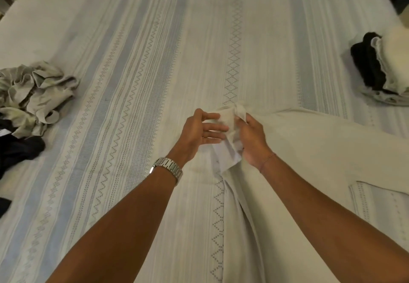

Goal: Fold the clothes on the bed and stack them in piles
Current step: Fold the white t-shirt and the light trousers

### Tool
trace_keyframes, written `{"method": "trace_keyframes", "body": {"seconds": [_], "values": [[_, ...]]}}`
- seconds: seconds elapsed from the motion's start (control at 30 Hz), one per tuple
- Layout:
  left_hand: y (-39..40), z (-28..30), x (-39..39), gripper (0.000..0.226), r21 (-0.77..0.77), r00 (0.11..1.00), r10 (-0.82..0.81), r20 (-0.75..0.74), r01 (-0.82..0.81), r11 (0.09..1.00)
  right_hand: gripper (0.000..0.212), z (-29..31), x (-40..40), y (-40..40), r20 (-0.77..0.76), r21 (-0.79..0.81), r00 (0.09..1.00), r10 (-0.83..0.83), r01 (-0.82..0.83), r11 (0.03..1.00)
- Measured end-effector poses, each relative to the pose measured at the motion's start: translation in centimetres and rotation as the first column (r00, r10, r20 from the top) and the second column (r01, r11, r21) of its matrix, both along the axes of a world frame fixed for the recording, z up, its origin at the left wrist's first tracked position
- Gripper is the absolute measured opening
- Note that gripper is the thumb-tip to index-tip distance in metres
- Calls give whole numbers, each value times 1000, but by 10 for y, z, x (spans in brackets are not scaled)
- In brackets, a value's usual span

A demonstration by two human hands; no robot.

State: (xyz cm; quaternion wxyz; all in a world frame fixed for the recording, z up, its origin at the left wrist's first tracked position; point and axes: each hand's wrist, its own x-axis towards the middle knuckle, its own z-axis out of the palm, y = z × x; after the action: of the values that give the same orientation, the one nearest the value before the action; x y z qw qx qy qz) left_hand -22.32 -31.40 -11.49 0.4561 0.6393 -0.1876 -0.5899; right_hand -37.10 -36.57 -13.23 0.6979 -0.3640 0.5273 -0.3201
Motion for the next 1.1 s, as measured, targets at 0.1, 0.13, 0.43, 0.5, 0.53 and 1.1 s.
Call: {"method": "trace_keyframes", "body": {"seconds": [0.1,0.13,0.43,0.5,0.53,1.1], "values": [[4,-19,-4,29,-3,940,-39,338,42,999,17,2,-29,-21,-49,16,997,-62,63,998],[7,-29,-5,24,0,887,-68,457,76,997,17,5,-39,-26,-48,38,997,-68,70,997],[2,-68,-32,50,104,619,-260,741,277,955,20,3,-109,-55,92,71,989,-116,110,991],[-4,-72,-37,55,137,603,-289,743,286,948,28,1,-122,-57,163,70,976,-145,135,988],[-7,-74,-39,57,149,599,-299,743,287,946,31,0,-128,-56,202,78,964,-172,159,984],[-67,-75,-39,27,172,735,-207,645,124,977,38,-36,-134,-64,-742,-537,629,-231,-353,766]]}}
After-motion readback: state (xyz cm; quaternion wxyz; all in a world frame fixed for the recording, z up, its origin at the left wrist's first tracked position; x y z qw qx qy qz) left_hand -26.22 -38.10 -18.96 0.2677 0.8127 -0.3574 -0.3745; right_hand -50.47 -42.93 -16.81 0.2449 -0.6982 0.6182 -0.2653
